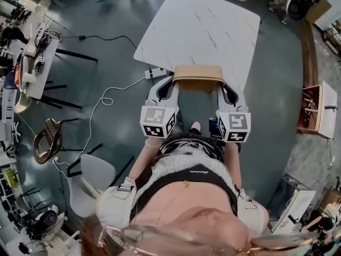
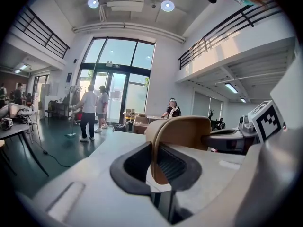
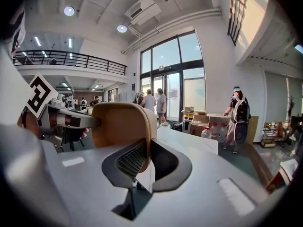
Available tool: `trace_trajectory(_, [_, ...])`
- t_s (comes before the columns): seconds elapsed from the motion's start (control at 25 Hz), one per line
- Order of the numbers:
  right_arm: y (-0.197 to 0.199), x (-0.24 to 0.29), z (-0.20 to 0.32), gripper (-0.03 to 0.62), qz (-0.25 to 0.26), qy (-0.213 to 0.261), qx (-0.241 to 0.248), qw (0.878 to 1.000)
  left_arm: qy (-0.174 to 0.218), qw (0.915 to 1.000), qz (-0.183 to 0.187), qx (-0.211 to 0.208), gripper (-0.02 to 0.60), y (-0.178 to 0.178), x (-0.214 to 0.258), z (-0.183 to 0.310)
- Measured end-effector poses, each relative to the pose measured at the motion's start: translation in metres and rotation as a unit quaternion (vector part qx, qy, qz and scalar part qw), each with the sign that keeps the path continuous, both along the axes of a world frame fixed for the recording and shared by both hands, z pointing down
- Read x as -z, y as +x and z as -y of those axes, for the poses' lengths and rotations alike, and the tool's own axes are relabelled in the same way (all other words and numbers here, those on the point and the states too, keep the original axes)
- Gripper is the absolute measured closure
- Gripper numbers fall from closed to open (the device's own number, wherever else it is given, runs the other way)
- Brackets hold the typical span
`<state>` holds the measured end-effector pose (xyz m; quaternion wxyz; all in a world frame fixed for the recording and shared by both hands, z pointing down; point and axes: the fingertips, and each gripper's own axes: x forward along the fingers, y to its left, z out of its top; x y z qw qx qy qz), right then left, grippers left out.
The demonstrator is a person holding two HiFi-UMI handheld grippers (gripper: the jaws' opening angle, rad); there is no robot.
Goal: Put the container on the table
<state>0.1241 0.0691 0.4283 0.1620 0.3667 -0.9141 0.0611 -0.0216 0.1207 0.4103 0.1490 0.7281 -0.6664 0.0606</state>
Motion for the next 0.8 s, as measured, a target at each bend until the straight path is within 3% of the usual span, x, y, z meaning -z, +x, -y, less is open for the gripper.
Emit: trace_trajectory(0.8, [-0.099,-0.001,0.075,0.534,-0.018,0.008,-0.081,0.996,0.001,0.9953,-0.002,-0.097,0.548,-0.106,-0.003,0.106])
